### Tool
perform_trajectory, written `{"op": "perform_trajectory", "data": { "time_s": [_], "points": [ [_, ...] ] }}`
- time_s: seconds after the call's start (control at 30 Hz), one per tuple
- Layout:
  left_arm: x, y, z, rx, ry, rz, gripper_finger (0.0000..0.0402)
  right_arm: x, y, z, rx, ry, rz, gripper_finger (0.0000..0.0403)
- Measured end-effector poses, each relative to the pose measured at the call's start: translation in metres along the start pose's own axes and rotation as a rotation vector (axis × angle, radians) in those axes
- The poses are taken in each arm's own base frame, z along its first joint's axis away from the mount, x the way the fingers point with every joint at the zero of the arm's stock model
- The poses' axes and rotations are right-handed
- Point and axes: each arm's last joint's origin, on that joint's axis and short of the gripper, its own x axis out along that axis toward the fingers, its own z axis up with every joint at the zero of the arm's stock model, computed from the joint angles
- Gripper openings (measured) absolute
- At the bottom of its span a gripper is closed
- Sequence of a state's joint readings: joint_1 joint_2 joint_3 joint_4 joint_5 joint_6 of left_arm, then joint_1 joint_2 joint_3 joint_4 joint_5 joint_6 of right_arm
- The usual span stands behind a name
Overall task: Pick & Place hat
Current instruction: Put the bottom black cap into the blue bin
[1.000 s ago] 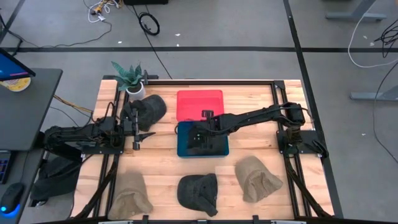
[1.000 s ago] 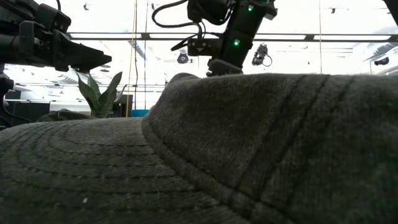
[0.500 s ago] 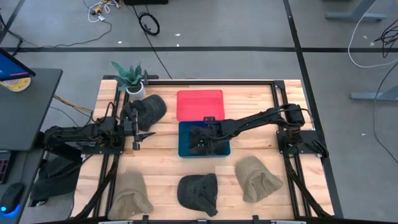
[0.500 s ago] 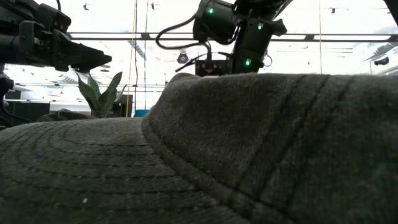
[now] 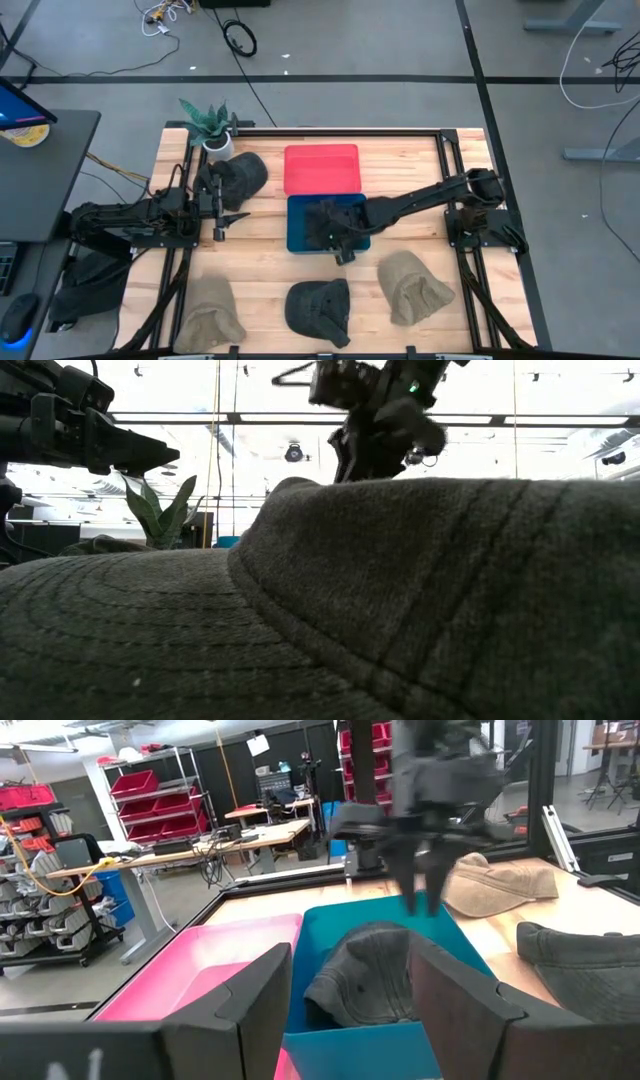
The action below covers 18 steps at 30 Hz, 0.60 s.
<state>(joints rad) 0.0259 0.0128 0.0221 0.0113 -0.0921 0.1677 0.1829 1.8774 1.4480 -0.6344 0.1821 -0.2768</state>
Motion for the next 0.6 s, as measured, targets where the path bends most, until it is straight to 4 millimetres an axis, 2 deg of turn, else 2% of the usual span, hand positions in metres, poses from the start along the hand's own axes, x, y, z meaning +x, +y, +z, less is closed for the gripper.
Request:
{"op": "perform_trajectory", "data": {
  "time_s": [0.43,0.6],
  "points": [
    [0.000,0.000,0.000,0.000,0.000,0.000,0.0206,-0.011,0.067,0.024,-0.346,-0.131,0.002,0.0226],
    [0.000,0.000,0.000,0.000,0.000,0.000,0.0206,-0.017,0.086,0.032,-0.371,-0.213,0.005,0.0247]
  ]
}}
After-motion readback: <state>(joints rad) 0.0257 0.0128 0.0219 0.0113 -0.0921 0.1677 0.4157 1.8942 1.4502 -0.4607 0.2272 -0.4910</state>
